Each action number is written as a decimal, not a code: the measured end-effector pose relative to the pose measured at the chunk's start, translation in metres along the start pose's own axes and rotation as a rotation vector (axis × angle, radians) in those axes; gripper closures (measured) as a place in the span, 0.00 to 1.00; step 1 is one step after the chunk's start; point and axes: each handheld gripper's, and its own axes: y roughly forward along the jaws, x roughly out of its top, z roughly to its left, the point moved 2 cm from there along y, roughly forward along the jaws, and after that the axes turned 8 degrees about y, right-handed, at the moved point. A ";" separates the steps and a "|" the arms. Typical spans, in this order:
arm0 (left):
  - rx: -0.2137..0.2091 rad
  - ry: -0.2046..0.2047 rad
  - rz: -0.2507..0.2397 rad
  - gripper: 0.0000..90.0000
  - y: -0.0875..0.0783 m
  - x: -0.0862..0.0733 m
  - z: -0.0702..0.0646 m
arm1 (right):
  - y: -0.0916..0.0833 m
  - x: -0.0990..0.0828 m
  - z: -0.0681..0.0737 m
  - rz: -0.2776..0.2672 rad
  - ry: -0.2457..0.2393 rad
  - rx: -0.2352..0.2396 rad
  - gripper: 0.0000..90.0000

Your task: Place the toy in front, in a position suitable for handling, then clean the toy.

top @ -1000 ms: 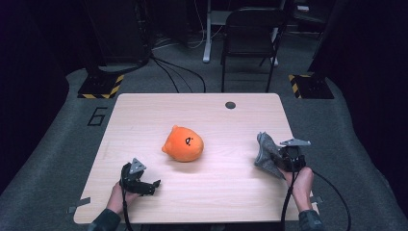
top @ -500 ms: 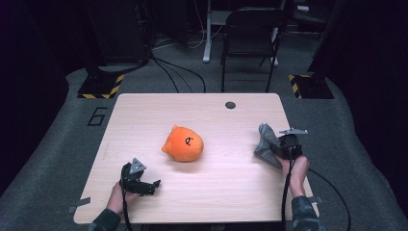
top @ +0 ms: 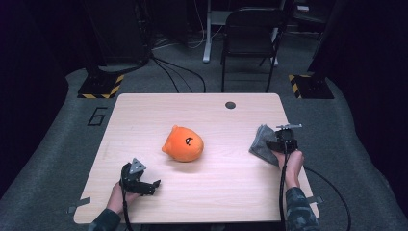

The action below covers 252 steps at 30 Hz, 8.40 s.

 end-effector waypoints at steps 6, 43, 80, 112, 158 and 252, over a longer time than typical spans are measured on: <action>0.000 -0.001 0.000 0.00 0.000 0.000 0.000 | -0.026 -0.006 0.002 -0.060 -0.008 0.057 0.16; -0.118 -0.070 -0.173 0.00 -0.018 0.078 0.029 | -0.095 -0.095 0.018 -0.044 -0.203 0.146 0.09; -0.155 -0.045 -0.150 0.36 0.048 0.124 0.017 | -0.095 -0.095 0.015 -0.039 -0.194 0.157 0.09; -0.033 -0.118 -0.350 0.76 0.007 0.155 -0.057 | -0.094 -0.098 0.013 -0.018 -0.184 0.150 0.09; -0.204 -0.031 -0.305 0.19 0.023 0.145 -0.054 | -0.089 -0.096 0.014 -0.012 -0.180 0.145 0.08; -0.266 0.064 -0.264 0.80 0.049 0.122 -0.081 | -0.108 -0.003 0.150 -0.185 -0.163 0.511 0.84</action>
